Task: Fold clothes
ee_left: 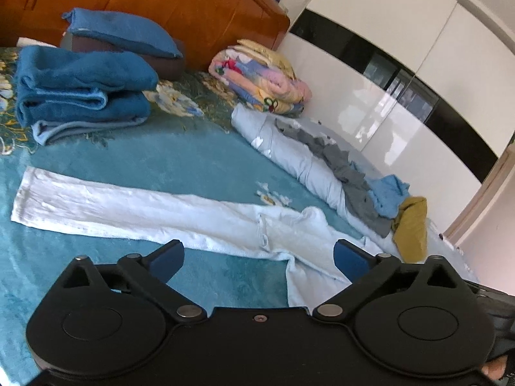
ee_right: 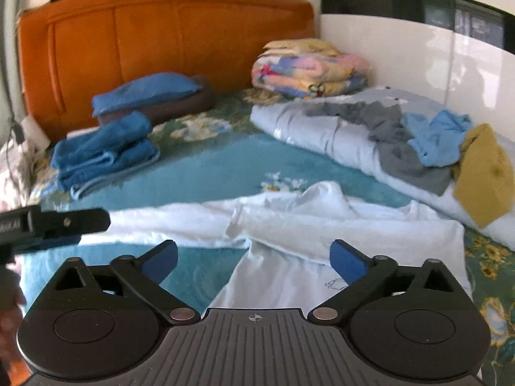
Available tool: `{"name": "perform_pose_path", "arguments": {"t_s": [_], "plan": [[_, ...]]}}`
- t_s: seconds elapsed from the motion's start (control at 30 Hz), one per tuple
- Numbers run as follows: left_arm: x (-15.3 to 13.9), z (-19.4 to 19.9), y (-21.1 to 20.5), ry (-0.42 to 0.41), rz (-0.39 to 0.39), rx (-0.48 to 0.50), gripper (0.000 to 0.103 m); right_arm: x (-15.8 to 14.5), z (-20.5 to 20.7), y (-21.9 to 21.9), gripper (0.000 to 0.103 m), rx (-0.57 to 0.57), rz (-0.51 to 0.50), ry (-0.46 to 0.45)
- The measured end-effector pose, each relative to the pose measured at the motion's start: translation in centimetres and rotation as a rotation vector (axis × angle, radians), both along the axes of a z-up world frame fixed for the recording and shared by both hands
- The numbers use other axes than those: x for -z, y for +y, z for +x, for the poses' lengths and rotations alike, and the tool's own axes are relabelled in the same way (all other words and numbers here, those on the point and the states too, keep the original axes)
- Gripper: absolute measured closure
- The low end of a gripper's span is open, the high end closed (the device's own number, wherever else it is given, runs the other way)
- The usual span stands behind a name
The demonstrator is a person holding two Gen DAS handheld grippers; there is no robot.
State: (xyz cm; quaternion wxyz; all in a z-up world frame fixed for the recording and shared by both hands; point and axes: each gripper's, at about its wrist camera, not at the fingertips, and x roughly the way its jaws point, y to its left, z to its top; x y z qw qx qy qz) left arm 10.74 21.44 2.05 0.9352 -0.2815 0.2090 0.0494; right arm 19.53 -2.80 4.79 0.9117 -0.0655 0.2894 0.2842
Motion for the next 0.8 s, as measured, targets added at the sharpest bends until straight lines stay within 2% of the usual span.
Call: {"name": "perform_pose_path", "arguments": {"t_s": [0.2,0.33,0.6,0.73,0.8], "plan": [[-0.5,-2.0,0.6,-0.035,-0.024,-0.055,0.002,-1.4,-2.0,0.6,0.001,0.002,-0.013,-0.041],[0.4,-3.3,2.1,-0.062,-0.108,-0.125,0.002,-2.0,-2.8,0.8,0.001,0.044,-0.016,-0.065],[2.3,-4.9,5.1,-0.061,-0.155,-0.438,0.002,-2.1,-3.3,0.5,0.001,0.06,-0.047,-0.053],[3.3,-4.7,7.1,-0.033,-0.212,-0.537,0.002,-1.5,-3.2,0.7,0.001,0.062,-0.076,-0.039],[3.7,-4.7,7.6,-0.016,-0.21,-0.604,0.002,-1.2,-3.1,0.8,0.001,0.06,-0.086,-0.029]]}}
